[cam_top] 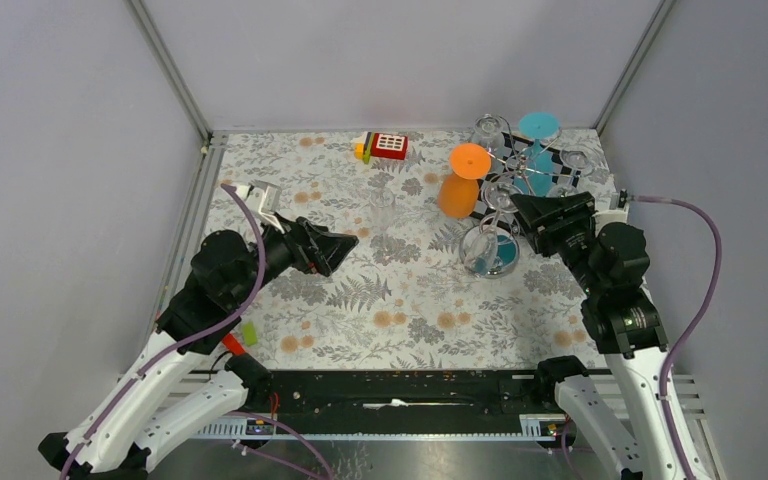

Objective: Take the wine glass off the wine glass rack

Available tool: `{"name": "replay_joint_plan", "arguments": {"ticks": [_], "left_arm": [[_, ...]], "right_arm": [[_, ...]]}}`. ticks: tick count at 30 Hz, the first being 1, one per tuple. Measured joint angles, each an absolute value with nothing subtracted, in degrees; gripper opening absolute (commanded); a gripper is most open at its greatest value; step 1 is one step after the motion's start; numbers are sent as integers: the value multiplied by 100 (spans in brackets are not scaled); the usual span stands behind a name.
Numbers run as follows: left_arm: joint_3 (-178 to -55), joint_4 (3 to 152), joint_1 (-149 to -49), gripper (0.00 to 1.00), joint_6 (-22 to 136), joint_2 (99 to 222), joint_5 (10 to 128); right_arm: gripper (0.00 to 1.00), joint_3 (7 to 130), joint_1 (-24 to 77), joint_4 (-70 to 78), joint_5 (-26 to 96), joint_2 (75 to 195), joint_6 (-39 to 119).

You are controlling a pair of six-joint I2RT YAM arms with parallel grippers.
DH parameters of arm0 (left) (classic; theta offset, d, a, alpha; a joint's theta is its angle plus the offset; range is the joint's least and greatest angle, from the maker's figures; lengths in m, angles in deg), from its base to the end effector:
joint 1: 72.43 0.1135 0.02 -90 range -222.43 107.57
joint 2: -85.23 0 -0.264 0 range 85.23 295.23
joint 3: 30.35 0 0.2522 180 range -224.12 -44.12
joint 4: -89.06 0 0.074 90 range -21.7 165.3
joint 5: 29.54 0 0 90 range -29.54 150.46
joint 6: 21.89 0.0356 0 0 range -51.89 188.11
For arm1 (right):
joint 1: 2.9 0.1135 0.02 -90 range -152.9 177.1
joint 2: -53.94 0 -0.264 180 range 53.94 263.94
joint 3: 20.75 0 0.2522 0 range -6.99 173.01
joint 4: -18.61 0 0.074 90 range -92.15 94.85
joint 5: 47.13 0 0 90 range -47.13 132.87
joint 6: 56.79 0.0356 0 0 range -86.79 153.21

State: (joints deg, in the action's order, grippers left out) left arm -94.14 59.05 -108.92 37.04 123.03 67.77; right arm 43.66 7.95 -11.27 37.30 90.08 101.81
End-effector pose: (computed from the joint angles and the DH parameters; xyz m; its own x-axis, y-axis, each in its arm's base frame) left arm 0.1156 -0.0911 0.3782 -0.4054 -0.3369 -0.8498 0.5635 0.6399 -0.5225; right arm 0.1352 0.0294 0.3856 -0.2732 0.8912 -0.3622 -0.0774 0.3549 0.9317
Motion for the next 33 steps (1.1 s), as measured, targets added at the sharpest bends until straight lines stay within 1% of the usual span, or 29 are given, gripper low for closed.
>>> {"name": "replay_joint_plan", "arguments": {"ticks": [6, 10, 14, 17, 23, 26, 33], "left_arm": [[-9492, 5667, -10892, 92, 3700, 12384, 6732], [-9586, 5579, -10892, 93, 3661, 12456, 6734], [-9588, 5533, -10892, 93, 3656, 12463, 6734], [-9588, 5518, -10892, 93, 3656, 12463, 6734], [-9588, 5468, -10892, 93, 3656, 12463, 6734], [-9588, 5439, -10892, 93, 3636, 12463, 6732], [-9591, 5442, -10892, 93, 3610, 12478, 6734]], "right_arm": [[38, 4095, 791, -1063, 3774, 8936, 10707], [27, 3942, 791, -908, 3779, 8868, 10994], [26, 3898, 791, -792, 3779, 8802, 11188], [21, 3898, 791, -751, 3779, 8761, 11262], [8, 3905, 791, -746, 3772, 8759, 11300], [1, 4104, 787, -1000, 3772, 8910, 11219], [0, 4388, 784, -1275, 3744, 9095, 11085]]}}
